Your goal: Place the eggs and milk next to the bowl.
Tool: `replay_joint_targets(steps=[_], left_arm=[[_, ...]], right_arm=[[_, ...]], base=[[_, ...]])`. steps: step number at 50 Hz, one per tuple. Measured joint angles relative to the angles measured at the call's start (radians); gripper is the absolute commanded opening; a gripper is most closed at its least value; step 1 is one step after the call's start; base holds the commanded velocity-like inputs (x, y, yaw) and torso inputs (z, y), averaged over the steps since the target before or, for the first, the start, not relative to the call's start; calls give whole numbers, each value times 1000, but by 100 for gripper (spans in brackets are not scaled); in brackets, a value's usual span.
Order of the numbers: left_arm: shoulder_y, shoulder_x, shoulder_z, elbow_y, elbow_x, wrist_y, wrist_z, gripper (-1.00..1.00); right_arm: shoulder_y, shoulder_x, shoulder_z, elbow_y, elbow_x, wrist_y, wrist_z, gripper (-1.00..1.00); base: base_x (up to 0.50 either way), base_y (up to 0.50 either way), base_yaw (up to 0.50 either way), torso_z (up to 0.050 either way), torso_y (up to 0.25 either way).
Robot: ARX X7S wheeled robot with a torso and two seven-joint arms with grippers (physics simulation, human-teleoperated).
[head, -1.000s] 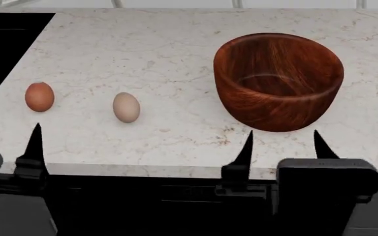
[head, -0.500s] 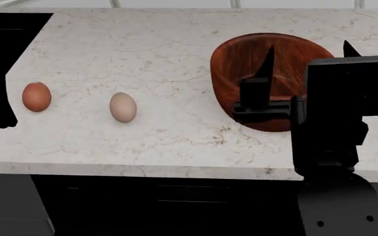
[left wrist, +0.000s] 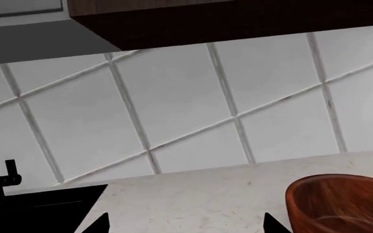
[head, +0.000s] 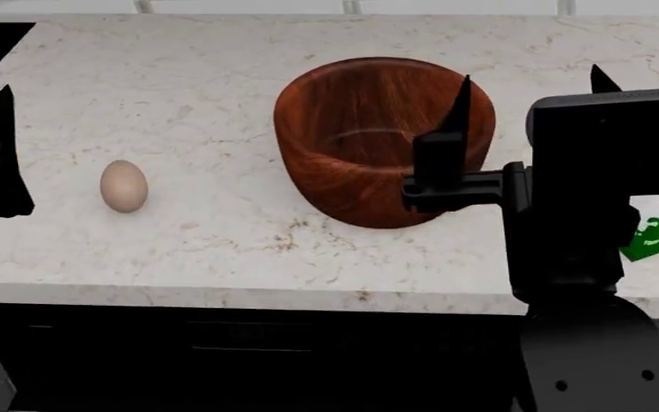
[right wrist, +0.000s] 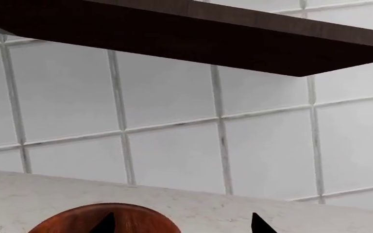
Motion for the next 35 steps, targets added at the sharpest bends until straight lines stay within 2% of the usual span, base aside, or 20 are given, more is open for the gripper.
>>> replay_joint_targets(steps=[35], left_arm=[[21,-14,-31,18,-23,4,-3,100]], right_arm=[[0,-3,-40,-1,9,5,6,100]], base=[[229,6,0,0,0]])
